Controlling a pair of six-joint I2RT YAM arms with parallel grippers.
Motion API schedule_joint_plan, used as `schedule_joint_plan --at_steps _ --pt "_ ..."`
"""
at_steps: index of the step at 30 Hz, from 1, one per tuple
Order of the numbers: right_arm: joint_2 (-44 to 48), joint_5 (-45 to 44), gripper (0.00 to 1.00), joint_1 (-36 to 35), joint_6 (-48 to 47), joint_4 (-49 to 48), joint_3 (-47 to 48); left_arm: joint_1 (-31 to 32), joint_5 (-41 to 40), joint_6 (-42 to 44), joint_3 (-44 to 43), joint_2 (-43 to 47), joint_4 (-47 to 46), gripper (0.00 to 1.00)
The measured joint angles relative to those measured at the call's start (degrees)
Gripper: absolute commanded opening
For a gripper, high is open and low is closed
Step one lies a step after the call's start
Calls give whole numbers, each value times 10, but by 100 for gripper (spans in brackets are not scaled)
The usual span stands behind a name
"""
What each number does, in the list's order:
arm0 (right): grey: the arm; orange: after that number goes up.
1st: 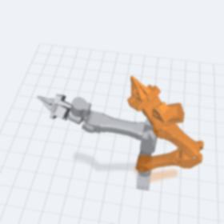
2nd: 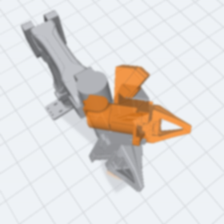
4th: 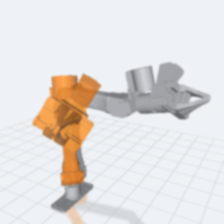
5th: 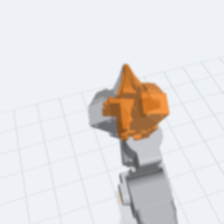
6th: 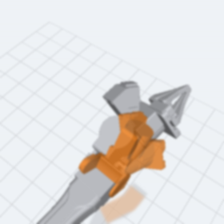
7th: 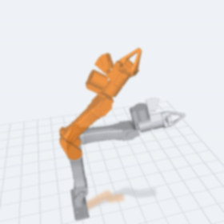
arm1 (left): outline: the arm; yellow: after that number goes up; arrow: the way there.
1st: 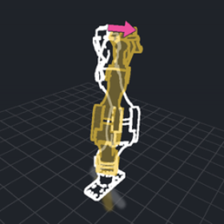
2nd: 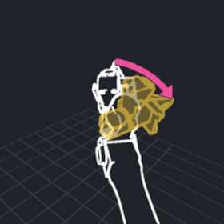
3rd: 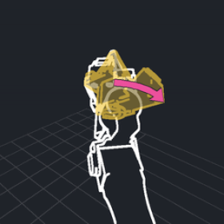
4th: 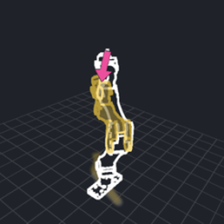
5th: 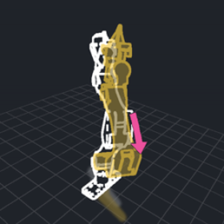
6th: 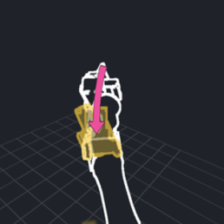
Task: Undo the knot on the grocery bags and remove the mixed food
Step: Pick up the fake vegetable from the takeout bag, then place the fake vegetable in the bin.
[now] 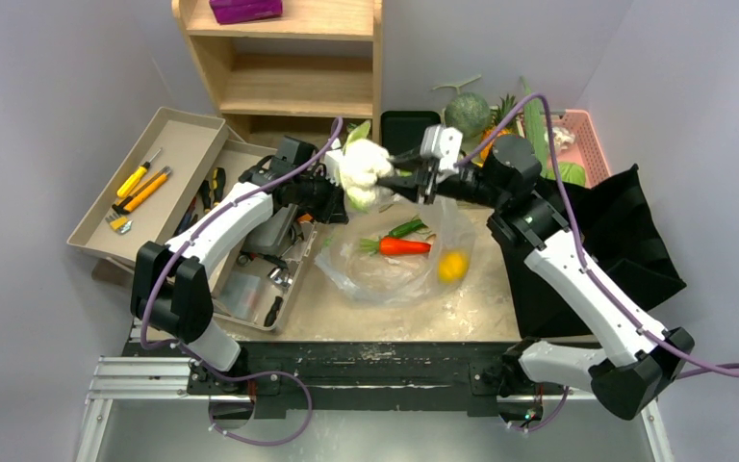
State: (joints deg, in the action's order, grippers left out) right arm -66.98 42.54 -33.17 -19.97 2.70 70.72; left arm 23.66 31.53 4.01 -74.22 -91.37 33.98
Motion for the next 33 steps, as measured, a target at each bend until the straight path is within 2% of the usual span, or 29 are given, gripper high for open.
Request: schedule_joint_plan --at_steps 4,7,12,14,17,21,28,29,32,33 --pt "-30 -92 0 10 79 -50 65 0 0 -2 0 0 0 3" --pt "-91 -174 0 61 108 -36 167 0 0 -2 0 0 0 3" --pt "-314 -344 0 214 108 93 492 0 0 -2 -3 0 1 3" --pt "-376 -409 0 258 86 142 546 0 0 -1 -6 0 0 3" --pt "-427 -494 0 304 57 202 544 0 -1 -2 -7 0 0 3" --pt "-461 -593 0 337 24 226 486 0 -2 -2 -7 0 0 3" --pt "-505 -658 0 392 11 236 485 0 -3 -4 -7 0 -3 3" --pt "-513 -661 3 400 10 236 492 0 -3 -4 -7 0 -3 3" --pt "-536 -669 38 419 9 235 511 0 -3 -5 -7 0 -5 3" --pt "-545 -672 46 423 9 236 518 0 -3 -5 -7 0 -5 3"
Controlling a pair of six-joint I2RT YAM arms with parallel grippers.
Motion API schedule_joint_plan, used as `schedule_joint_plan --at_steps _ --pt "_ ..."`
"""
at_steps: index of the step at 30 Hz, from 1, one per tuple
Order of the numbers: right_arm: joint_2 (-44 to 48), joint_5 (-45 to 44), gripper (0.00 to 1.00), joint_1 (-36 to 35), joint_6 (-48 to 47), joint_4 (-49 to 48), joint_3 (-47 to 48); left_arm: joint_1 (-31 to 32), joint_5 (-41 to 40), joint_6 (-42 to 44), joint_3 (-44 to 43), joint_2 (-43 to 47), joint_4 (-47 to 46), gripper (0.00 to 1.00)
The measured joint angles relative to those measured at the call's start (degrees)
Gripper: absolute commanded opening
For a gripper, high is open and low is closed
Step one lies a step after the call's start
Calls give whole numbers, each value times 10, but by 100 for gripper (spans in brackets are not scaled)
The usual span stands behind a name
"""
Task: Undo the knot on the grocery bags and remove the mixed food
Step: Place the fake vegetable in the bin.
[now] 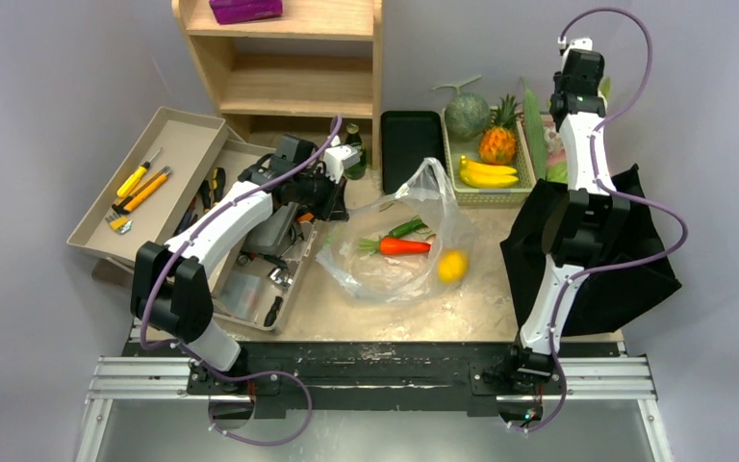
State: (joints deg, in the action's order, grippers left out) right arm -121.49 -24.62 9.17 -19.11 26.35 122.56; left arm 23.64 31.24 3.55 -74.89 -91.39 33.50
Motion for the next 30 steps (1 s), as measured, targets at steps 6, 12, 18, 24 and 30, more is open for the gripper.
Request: schedule_joint_plan --at_steps 6,12,18,24,30 --pt "-29 5 76 5 3 8 23 0 0 0 0 -4 0 3" --pt "-27 16 88 1 10 10 40 0 0 0 0 -11 0 2" --pt "-11 16 90 1 11 1 42 0 0 0 -11 -20 3 2" --pt "42 150 85 1 28 15 7 0 0 0 -15 -20 5 2" --pt "216 490 58 -64 19 30 -118 0 0 0 -15 -20 4 1"
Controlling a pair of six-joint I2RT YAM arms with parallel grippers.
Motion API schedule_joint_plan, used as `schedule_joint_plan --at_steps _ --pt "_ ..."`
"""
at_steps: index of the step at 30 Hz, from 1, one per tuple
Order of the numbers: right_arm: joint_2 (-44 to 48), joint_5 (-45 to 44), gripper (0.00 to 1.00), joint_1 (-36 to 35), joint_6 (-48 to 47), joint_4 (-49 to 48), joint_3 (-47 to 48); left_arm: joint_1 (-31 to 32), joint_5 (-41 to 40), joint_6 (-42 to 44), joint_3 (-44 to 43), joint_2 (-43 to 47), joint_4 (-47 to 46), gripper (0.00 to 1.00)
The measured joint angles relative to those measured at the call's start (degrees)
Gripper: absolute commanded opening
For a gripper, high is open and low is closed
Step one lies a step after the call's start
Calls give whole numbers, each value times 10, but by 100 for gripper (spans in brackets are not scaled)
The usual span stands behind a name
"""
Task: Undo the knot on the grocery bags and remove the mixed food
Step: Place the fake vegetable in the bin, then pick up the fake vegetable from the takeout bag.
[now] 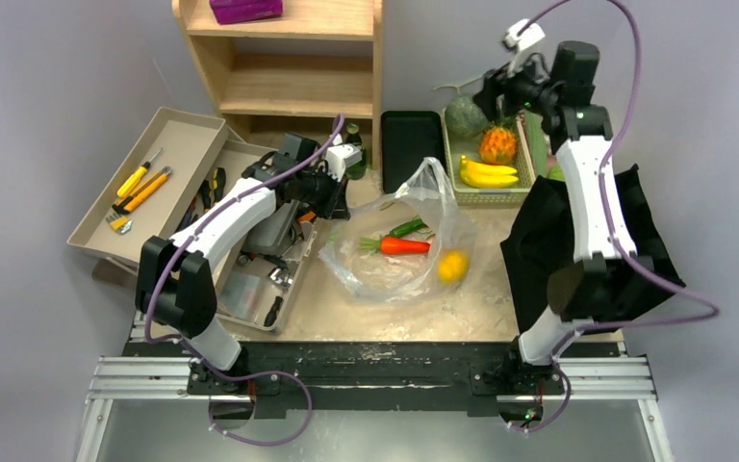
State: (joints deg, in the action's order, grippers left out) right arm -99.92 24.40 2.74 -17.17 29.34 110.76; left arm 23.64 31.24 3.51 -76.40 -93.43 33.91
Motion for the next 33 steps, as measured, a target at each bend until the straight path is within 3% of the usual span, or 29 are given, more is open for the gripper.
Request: schedule_joint_plan --at_steps 6,10,13,18,22,33 --pt "150 240 42 -193 -88 70 -67 0 0 -10 0 0 -2 1" --pt "172 271 41 -257 -218 164 -117 0 0 -15 0 0 -1 0" --pt "182 240 42 -287 -290 177 -235 0 1 -16 0 0 -1 0" --pt "183 137 43 -336 -328 150 -412 0 1 -19 0 0 -1 0" --pt "172 49 52 -375 -329 81 -445 0 1 -24 0 0 -1 0" --pt "64 -120 58 -384 -300 -63 -475 0 0 -24 0 10 1 0"
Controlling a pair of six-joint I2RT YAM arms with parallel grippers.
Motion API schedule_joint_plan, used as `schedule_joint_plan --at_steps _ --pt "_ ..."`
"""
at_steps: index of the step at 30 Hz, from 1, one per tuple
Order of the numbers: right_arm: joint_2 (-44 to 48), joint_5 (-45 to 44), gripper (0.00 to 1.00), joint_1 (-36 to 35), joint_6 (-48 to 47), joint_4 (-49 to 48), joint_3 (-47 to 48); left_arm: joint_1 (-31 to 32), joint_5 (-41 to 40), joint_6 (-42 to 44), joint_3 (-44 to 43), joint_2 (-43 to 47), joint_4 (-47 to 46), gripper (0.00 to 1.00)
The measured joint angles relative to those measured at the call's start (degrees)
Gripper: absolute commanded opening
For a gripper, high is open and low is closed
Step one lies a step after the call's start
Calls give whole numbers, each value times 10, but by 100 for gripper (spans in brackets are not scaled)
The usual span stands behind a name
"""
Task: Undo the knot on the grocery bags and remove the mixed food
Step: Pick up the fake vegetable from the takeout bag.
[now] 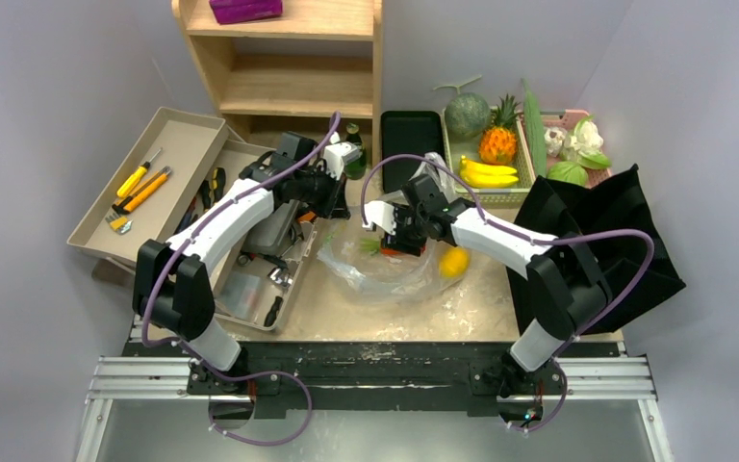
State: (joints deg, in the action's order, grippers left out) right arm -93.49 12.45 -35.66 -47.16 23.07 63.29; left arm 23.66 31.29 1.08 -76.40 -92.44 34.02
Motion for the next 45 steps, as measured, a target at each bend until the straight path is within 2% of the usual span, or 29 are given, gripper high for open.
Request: schedule_joint_plan --at_steps 6,12,16,20,23,29,35,39,42,45 --pt "-28 -8 62 0 0 -19 -7 0 0 1 0 2 2 0" --pt "-68 -8 54 1 0 -24 -13 0 0 1 0 2 8 0" --pt "-84 0 41 2 -5 -19 -16 0 0 2 0 2 11 0" --pt "-79 27 19 4 -14 8 -16 0 0 6 0 2 15 0" --pt "-55 54 12 8 -14 45 -15 0 0 11 0 2 16 0" --pt "50 118 4 25 13 85 22 0 0 15 0 2 17 0" --pt "149 197 0 75 85 44 47 0 0 15 0 2 17 0" --pt "190 253 0 108 185 -20 51 0 0 15 0 2 17 0" --pt "188 257 0 123 270 -61 89 0 0 15 0 2 17 0" --pt "140 215 0 151 355 -86 187 0 0 16 0 2 17 0"
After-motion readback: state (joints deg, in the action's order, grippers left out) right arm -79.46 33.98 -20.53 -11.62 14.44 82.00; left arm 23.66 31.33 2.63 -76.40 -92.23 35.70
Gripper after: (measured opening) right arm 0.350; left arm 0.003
